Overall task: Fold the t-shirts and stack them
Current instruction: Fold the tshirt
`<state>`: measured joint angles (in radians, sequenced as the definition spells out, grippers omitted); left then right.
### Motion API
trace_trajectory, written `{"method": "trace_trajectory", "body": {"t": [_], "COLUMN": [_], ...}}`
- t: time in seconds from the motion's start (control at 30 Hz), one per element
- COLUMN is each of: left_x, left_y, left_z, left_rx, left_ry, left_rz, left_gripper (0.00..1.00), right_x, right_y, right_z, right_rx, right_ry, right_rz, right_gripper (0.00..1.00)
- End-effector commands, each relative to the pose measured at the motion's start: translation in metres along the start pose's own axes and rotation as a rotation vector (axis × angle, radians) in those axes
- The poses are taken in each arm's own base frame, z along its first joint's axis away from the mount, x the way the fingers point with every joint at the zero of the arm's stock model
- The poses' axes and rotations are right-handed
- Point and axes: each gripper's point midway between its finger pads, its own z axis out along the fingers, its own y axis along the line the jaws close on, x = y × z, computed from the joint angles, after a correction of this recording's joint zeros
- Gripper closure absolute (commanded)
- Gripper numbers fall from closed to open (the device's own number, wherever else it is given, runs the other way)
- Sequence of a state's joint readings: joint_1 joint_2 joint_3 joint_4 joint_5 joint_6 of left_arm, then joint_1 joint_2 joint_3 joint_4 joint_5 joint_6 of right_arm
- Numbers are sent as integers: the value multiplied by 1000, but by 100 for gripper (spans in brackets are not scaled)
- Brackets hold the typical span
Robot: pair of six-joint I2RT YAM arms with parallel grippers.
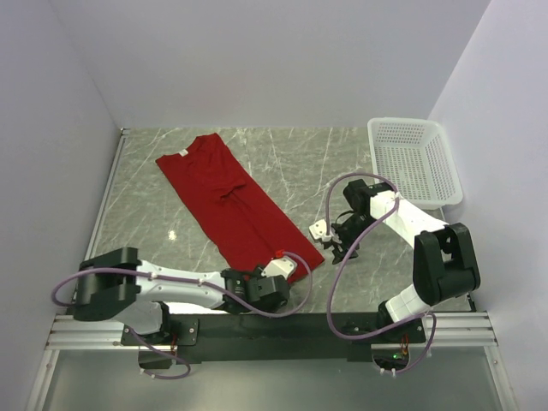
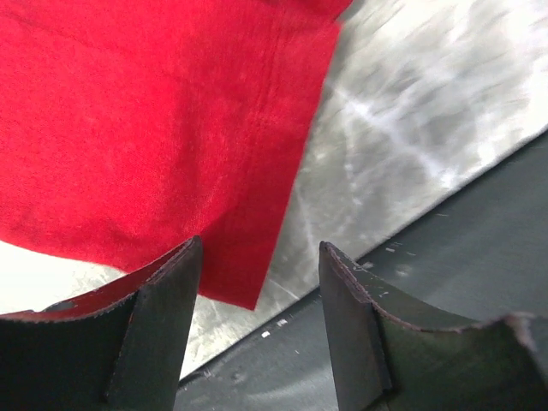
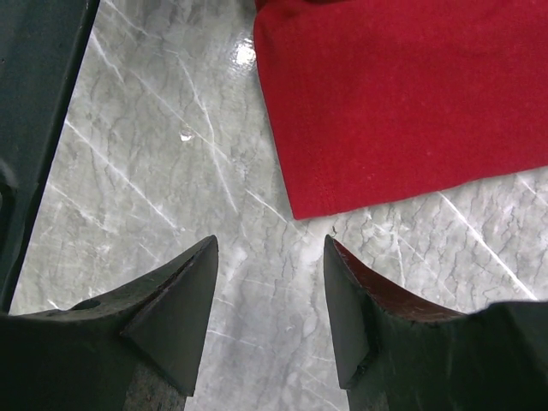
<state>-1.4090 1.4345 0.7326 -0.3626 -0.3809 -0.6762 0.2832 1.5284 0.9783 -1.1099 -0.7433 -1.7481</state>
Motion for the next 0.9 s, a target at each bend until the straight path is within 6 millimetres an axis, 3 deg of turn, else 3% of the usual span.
{"method": "trace_trajectory", "body": {"t": [0.0,0.23,0.33,0.47,0.67,0.87], "left_x": [6,27,25,24,25,15], "left_y": [-4,0,0,3,1,-5], "left_z": [7,21,21,18,16,12], "left_rx": [-26,-78,-83,-99,-81,-46], "left_ry": [48,129,123,116,115,81], "left_rz": [-4,-45,-63,-84,-87,-100], "left_gripper": [38,42,54,87,99,99], "right_x": [-8,-10,-6,0,12,10], "right_y": [-15,-16,-12,-8,-1,-11], "right_z": [-10,-14,-12,-9,1,15], "right_rx": [42,55,47,34,-23,-39], "right_ry": [12,23,33,49,115,160], "right_rz": [-45,-59,-61,-66,-143,-187], "right_gripper": [41,41,41,41,41,41]}}
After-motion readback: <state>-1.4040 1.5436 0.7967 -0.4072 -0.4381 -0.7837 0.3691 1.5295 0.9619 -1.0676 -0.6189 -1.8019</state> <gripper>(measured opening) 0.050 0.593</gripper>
